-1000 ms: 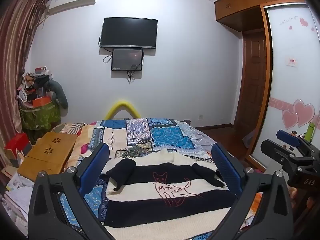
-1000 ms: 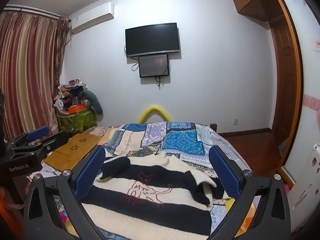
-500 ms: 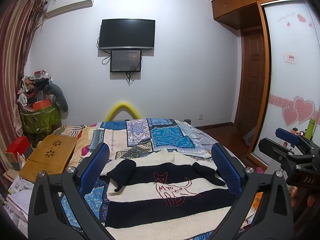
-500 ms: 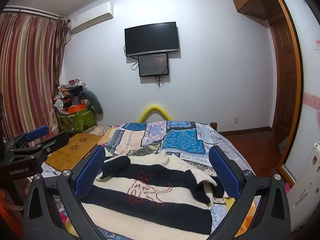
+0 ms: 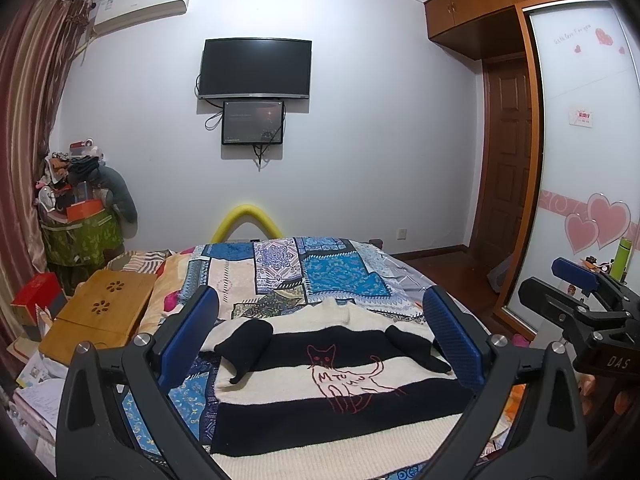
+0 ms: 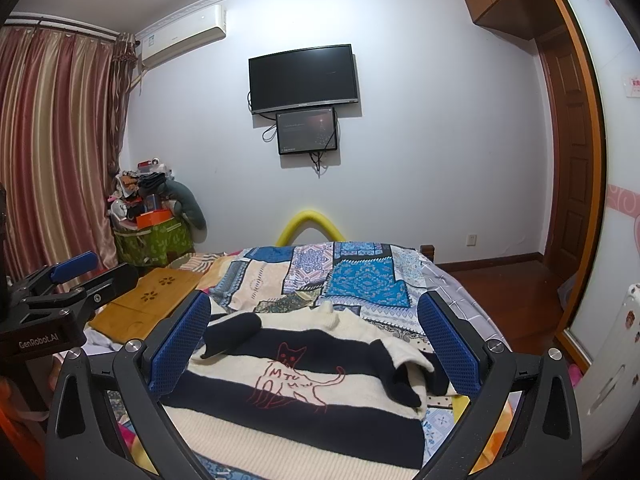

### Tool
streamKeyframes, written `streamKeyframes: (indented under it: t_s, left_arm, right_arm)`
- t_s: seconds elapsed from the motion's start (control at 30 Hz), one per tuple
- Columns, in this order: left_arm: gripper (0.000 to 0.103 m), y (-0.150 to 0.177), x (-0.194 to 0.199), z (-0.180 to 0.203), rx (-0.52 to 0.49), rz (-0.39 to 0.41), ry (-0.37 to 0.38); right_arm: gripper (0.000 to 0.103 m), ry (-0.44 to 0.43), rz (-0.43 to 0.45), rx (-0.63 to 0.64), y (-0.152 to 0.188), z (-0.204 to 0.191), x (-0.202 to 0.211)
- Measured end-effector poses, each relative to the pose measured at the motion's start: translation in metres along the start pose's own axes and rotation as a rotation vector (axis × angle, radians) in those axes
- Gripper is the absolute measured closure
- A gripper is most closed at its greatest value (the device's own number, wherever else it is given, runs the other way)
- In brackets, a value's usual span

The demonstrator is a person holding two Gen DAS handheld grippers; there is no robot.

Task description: Fold small clothes

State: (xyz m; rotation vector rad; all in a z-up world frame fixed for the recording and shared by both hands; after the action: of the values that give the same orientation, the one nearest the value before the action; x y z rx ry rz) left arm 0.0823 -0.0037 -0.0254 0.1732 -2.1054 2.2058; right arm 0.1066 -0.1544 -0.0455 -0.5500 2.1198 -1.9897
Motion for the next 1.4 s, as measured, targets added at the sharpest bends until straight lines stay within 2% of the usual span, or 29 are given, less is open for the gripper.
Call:
streamKeyframes:
  t_s: [1.4]
  left_arm:
    - [0.0,0.0009,-0.0028,0.0,0.003,-0.005,-0.006]
  right_arm:
    - [0.0,0.007,-0.003,-0.005,0.0027,0.0011,0.001]
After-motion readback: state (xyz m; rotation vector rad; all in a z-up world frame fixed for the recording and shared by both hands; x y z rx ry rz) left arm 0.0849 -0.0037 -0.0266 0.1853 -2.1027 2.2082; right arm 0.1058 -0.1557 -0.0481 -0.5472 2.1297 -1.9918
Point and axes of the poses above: each gripper's, at about its wrist camera, not at the fingertips, and x roughly against the way its jaws point, z to its right, y to its underside, the point moved 9 cm from there along -x, roughly the way its jaws point, and after that the axes turned 8 degrees about z, right-handed, at the moved point
